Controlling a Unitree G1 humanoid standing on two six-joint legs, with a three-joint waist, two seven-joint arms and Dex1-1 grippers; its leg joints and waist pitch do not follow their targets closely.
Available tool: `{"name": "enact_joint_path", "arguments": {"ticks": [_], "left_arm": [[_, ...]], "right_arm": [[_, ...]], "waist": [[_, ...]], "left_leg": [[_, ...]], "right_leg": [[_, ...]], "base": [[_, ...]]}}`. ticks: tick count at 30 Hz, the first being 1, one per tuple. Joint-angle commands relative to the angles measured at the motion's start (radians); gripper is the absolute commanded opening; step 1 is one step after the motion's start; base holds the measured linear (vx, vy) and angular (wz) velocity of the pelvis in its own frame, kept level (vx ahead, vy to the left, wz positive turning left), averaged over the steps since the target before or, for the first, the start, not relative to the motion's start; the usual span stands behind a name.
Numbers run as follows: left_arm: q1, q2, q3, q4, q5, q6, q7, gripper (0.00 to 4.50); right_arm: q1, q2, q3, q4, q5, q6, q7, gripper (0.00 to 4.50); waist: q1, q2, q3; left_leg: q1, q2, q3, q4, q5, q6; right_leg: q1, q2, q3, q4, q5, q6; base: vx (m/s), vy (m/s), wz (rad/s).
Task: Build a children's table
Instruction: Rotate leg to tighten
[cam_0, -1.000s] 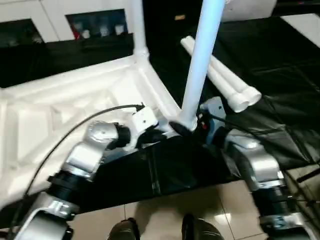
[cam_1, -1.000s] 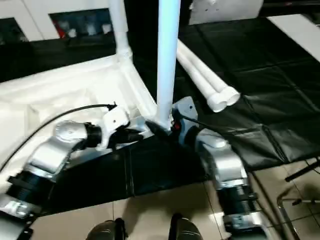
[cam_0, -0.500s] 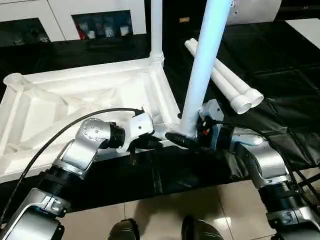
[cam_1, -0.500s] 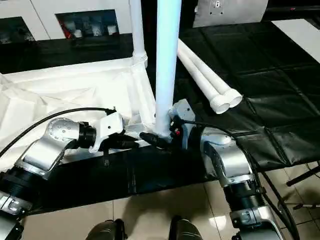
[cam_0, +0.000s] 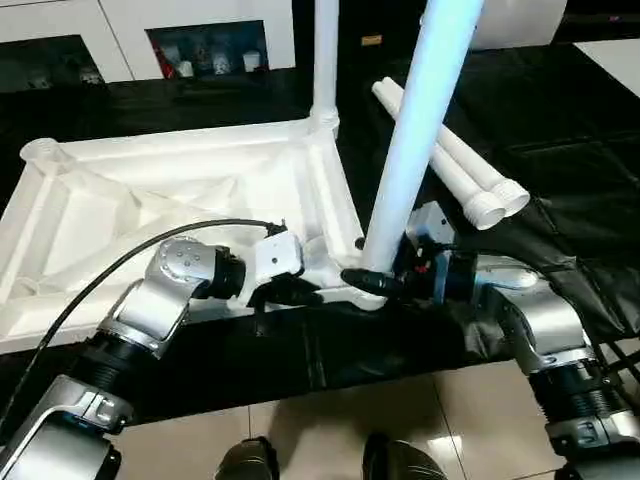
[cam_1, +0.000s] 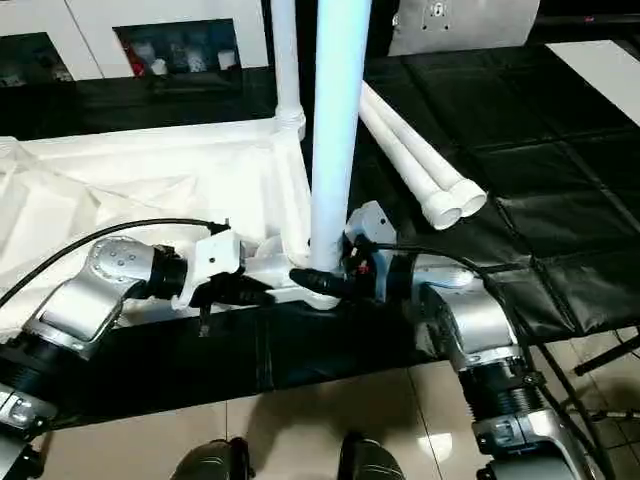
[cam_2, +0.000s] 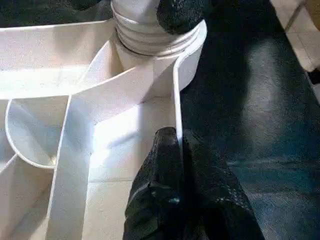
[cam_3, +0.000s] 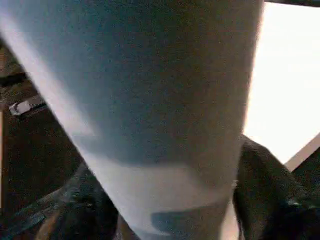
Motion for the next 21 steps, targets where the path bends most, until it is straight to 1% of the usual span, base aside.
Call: {"name": "enact_joint_path", "arguments": {"ticks": [1, 2, 5, 9, 12, 14, 16, 17, 18, 19, 20, 21], "left_arm": [[0.004, 0.016, -0.042, 0.009, 0.016, -0.013, -0.033, 0.0], [0.002, 0.021, -0.042, 0.016, 0.018, -0.019, -0.036, 0.0], [0.0, 0.023, -0.041, 0.021, 0.018, -0.019, -0.038, 0.0], [0.0, 0.021, -0.037, 0.025, 0.018, -0.008, -0.035, 0.0], [0.003, 0.01, -0.026, 0.024, 0.009, 0.022, -0.017, 0.0], [0.003, 0.002, -0.02, 0.021, 0.005, 0.038, -0.004, 0.0], [0.003, -0.021, -0.004, 0.012, -0.006, 0.081, 0.03, 0.0], [0.002, -0.033, 0.003, 0.007, -0.01, 0.101, 0.049, 0.0], [-0.004, -0.063, 0.017, 0.0, -0.013, 0.142, 0.095, 0.0], [-0.01, -0.086, 0.026, -0.004, -0.015, 0.172, 0.13, 0.0], [-0.021, -0.124, 0.041, -0.002, -0.014, 0.21, 0.187, 0.0], [-0.039, -0.18, 0.065, 0.006, -0.017, 0.268, 0.269, 0.0]], "right_arm": [[0.008, -0.005, 0.023, -0.003, 0.011, 0.012, 0.029, 2.76], [0.009, -0.005, 0.028, -0.002, 0.011, 0.012, 0.034, 2.63], [0.011, -0.001, 0.033, 0.0, 0.014, 0.014, 0.036, 2.44], [0.022, 0.011, 0.039, -0.012, 0.019, 0.025, 0.032, 2.39], [0.051, 0.024, 0.057, -0.039, 0.02, 0.035, 0.021, 2.38], [0.06, 0.036, 0.056, -0.05, 0.025, 0.046, 0.002, 2.38], [0.07, 0.07, 0.046, -0.072, 0.035, 0.072, -0.051, 2.38], [0.074, 0.089, 0.041, -0.083, 0.038, 0.083, -0.081, 2.38], [0.07, 0.132, 0.026, -0.082, 0.032, 0.105, -0.155, 2.38], [0.065, 0.163, 0.015, -0.078, 0.026, 0.12, -0.211, 2.38], [0.056, 0.212, 0.0, -0.067, 0.012, 0.134, -0.296, 2.38], [0.038, 0.278, -0.025, -0.041, 0.0, 0.146, -0.404, 2.38]], "waist": [[0.002, -0.011, -0.084], [0.002, -0.01, -0.085], [0.004, -0.01, -0.084], [0.003, -0.012, -0.082], [0.005, -0.011, -0.083], [0.005, -0.012, -0.082], [0.006, -0.011, -0.08], [0.006, -0.012, -0.077], [0.005, -0.012, -0.076], [0.002, -0.013, -0.072], [-0.001, -0.013, -0.07], [-0.004, -0.011, -0.068]], "left_leg": [[0.002, 0.038, -0.001, -0.055, -0.148, 0.109], [0.002, 0.038, -0.001, -0.054, -0.146, 0.108], [0.003, 0.037, -0.001, -0.055, -0.152, 0.103], [0.003, 0.038, -0.002, -0.056, -0.171, 0.092], [0.006, 0.04, -0.002, -0.057, -0.178, 0.087], [0.006, 0.04, -0.002, -0.058, -0.182, 0.083], [0.008, 0.038, -0.003, -0.06, -0.201, 0.076], [0.009, 0.038, -0.002, -0.061, -0.21, 0.07], [0.009, 0.036, -0.004, -0.062, -0.222, 0.064], [0.012, 0.035, -0.004, -0.063, -0.24, 0.052], [0.013, 0.034, -0.004, -0.063, -0.248, 0.041], [0.018, 0.03, -0.006, -0.062, -0.268, 0.026]], "right_leg": [[0.079, -0.058, 0.058, -0.057, -0.308, -0.175], [0.08, -0.058, 0.058, -0.056, -0.306, -0.175], [0.079, -0.059, 0.058, -0.058, -0.322, -0.172], [0.078, -0.058, 0.058, -0.061, -0.354, -0.161], [0.076, -0.059, 0.059, -0.063, -0.364, -0.155], [0.076, -0.059, 0.059, -0.062, -0.363, -0.157], [0.075, -0.06, 0.058, -0.067, -0.393, -0.15], [0.074, -0.061, 0.058, -0.072, -0.424, -0.139], [0.074, -0.061, 0.057, -0.076, -0.456, -0.127], [0.069, -0.061, 0.055, -0.083, -0.504, -0.114], [0.068, -0.061, 0.054, -0.084, -0.529, -0.105], [0.064, -0.061, 0.049, -0.094, -0.586, -0.084]], "base": [[0.0, 0.0, 0.0], [0.0, 0.0, 0.0], [0.0, 0.0, 0.0], [0.0, 0.0, 0.0], [0.0, 0.0, 0.0], [0.0, 0.0, 0.0], [0.0, 0.0, 0.0], [0.0, 0.0, 0.0], [0.0, 0.0, 0.0], [0.0, 0.0, 0.0], [0.0, 0.0, 0.0], [0.0, 0.0, 0.0]]}}
